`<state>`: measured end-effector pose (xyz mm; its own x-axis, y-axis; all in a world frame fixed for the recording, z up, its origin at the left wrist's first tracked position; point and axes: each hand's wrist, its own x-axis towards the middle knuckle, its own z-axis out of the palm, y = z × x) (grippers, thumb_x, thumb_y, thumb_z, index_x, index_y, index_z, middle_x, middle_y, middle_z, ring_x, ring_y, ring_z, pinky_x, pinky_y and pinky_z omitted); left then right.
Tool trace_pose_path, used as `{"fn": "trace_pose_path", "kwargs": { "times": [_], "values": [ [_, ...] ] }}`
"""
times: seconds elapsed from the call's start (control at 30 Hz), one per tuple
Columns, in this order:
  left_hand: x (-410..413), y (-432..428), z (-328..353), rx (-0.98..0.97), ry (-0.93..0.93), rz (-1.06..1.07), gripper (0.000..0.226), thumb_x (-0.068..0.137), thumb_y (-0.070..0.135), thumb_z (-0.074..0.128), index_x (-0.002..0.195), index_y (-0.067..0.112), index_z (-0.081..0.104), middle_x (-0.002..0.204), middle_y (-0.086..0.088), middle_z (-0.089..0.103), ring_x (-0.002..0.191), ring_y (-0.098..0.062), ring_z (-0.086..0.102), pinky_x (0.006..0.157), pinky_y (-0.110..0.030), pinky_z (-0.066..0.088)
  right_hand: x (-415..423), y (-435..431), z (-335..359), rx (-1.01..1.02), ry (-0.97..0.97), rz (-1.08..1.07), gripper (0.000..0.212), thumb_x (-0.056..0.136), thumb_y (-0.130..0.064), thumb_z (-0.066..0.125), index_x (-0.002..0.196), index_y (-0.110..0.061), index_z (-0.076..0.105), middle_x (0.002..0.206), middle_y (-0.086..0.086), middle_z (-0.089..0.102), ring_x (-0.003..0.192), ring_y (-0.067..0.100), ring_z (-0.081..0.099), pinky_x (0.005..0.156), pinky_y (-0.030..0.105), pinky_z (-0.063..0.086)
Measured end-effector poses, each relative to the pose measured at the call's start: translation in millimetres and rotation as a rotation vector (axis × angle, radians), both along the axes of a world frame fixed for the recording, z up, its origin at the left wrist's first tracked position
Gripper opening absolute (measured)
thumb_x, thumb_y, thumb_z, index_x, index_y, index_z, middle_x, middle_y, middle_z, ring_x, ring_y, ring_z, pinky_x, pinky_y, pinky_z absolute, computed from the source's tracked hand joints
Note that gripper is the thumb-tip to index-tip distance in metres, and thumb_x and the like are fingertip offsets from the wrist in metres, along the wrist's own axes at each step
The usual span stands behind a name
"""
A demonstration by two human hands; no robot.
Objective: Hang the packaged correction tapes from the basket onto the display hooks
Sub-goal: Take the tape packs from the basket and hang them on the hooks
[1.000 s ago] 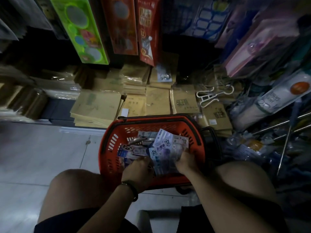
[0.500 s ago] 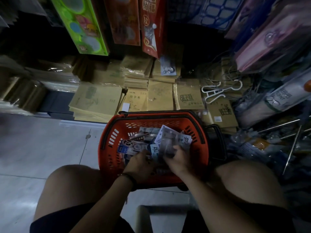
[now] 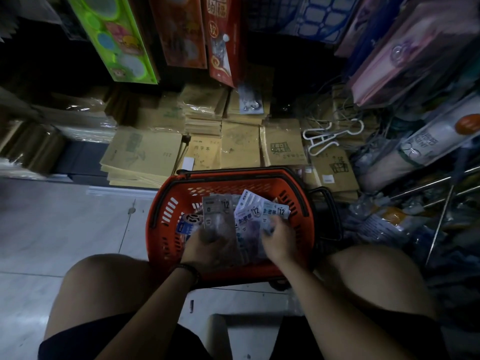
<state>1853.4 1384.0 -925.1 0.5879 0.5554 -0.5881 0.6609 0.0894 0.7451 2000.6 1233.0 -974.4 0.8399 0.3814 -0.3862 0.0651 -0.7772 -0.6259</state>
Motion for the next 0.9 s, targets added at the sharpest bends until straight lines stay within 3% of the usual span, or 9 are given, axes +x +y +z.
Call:
{"fn": "trace_pose_path", "kwargs": {
  "times": [0.1,0.13,0.23,0.37,0.43,0.53,0.77,0.83,0.9],
  "values": [
    [3,3,-2,0.079,0.050,-0.041,0.009,0.101,0.022,0.068,0.108,0.022,0.063,0.102,0.002,0.071,0.095,-0.018,0.071,0.074,-0.024,0.060,22,-10,-60,-0.214,0.026,-0.101,0.063,0.075,-0.052,0.066,0.132,-0.025,0.060,0.116,0.011,0.070,0.107,0.032,0.068,0.090,0.041,0.059],
    [5,5,-6,0.094,0.068,-0.040,0.011,0.099,0.025,0.070,0.107,0.022,0.064,0.102,0.002,0.073,0.095,-0.019,0.072,0.076,-0.028,0.061,25,-13,-80,-0.238,0.031,-0.116,0.070,0.069,-0.057,0.062,0.131,-0.025,0.059,0.115,0.010,0.070,0.107,0.032,0.068,0.091,0.043,0.059],
    [12,9,-6,0.180,0.142,-0.063,0.032,0.092,0.035,0.076,0.118,0.019,0.064,0.109,-0.001,0.073,0.099,-0.023,0.071,0.087,-0.046,0.062,18,-3,-61,-0.250,0.106,-0.142,0.061,0.077,-0.040,0.080,0.130,-0.017,0.062,0.122,0.014,0.067,0.117,0.035,0.066,0.098,0.040,0.056],
    [21,14,-11,0.264,0.226,-0.193,0.046,0.097,0.037,0.070,0.135,0.015,0.055,0.127,-0.005,0.063,0.112,-0.026,0.065,0.090,-0.036,0.054,15,3,-58,-0.254,0.160,-0.151,0.051,0.087,-0.029,0.082,0.130,-0.008,0.065,0.129,0.018,0.066,0.121,0.034,0.064,0.099,0.037,0.055],
    [22,15,-9,0.299,0.261,-0.240,0.046,0.102,0.036,0.064,0.140,0.015,0.052,0.135,-0.006,0.059,0.113,-0.023,0.061,0.087,-0.030,0.048,11,4,-63,-0.241,0.154,-0.165,0.057,0.082,-0.031,0.085,0.131,-0.010,0.063,0.126,0.017,0.067,0.118,0.034,0.066,0.098,0.041,0.057],
    [20,14,-8,0.207,0.220,-0.092,0.036,0.098,0.029,0.068,0.128,0.015,0.055,0.117,-0.005,0.064,0.098,-0.021,0.060,0.081,-0.033,0.046,11,8,-61,-0.199,0.145,-0.226,0.065,0.074,-0.041,0.089,0.127,-0.014,0.063,0.120,0.014,0.070,0.112,0.033,0.069,0.093,0.041,0.059],
    [22,8,17,0.163,0.088,0.011,0.026,0.095,0.028,0.069,0.118,0.029,0.054,0.117,-0.003,0.068,0.106,-0.027,0.066,0.092,-0.045,0.056,-1,25,4,-0.034,0.055,-0.098,0.058,0.077,-0.041,0.087,0.126,-0.026,0.060,0.113,-0.001,0.069,0.105,0.020,0.065,0.073,0.021,0.042],
    [21,5,28,0.163,0.054,0.021,0.028,0.095,0.034,0.066,0.121,0.029,0.057,0.121,-0.003,0.069,0.106,-0.027,0.067,0.092,-0.045,0.056,-7,25,23,0.012,-0.025,-0.037,0.065,0.077,-0.046,0.084,0.133,-0.029,0.056,0.118,-0.001,0.065,0.109,0.019,0.062,0.076,0.024,0.047],
    [22,-1,38,0.113,-0.021,0.054,0.037,0.099,0.021,0.067,0.134,0.019,0.057,0.132,-0.007,0.068,0.112,-0.026,0.067,0.097,-0.046,0.057,-12,23,43,0.066,-0.100,-0.009,0.074,0.074,-0.053,0.079,0.139,-0.030,0.054,0.125,0.002,0.063,0.116,0.022,0.062,0.089,0.036,0.056]
  ]
}}
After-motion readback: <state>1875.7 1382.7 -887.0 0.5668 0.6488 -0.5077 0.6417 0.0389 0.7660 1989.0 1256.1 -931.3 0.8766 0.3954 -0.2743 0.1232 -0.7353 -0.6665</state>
